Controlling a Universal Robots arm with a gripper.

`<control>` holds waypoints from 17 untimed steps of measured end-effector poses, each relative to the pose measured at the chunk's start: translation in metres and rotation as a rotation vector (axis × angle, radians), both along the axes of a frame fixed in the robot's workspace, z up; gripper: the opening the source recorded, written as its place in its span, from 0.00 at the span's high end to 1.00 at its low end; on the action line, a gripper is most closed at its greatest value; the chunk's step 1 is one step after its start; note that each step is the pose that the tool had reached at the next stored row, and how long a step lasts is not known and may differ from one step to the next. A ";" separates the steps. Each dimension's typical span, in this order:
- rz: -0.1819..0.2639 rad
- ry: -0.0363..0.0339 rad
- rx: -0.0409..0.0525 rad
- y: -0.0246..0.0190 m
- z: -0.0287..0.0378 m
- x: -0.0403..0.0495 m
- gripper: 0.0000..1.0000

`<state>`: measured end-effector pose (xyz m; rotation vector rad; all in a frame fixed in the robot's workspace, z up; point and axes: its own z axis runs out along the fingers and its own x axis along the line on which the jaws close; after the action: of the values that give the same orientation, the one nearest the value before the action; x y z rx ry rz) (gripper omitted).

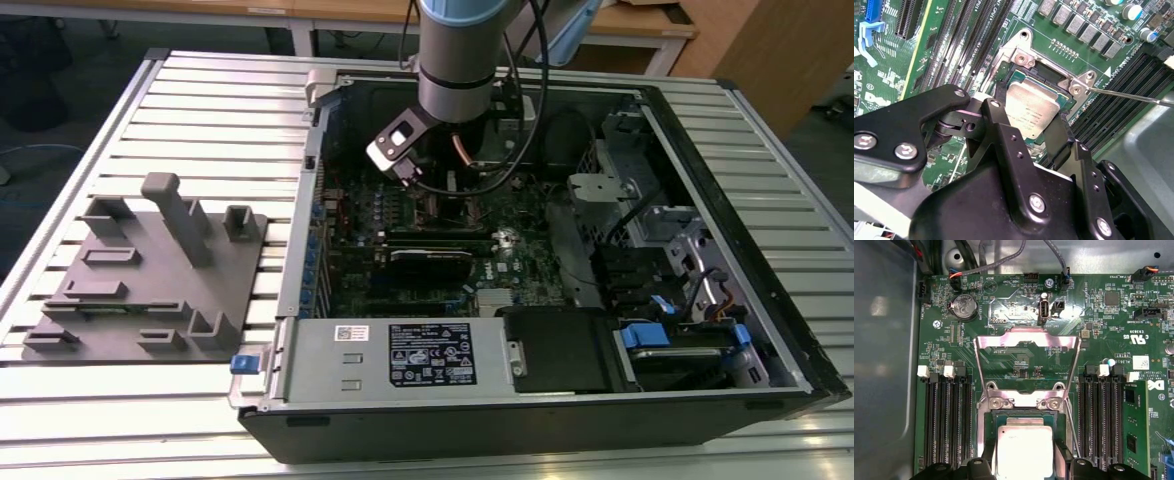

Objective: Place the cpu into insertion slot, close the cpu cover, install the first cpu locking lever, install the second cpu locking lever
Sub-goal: 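Place the cpu into insertion slot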

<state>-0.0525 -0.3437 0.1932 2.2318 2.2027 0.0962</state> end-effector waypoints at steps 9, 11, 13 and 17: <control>-0.006 -0.0002 0.0002 0.0004 -0.0002 0.0000 0.46; -0.006 -0.0002 0.0002 0.0005 -0.0002 0.0000 0.46; -0.006 -0.0001 0.0002 0.0005 -0.0002 0.0003 0.46; -0.006 -0.0001 0.0001 0.0005 -0.0001 0.0006 0.46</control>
<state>-0.0518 -0.3432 0.1930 2.2382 2.1959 0.0964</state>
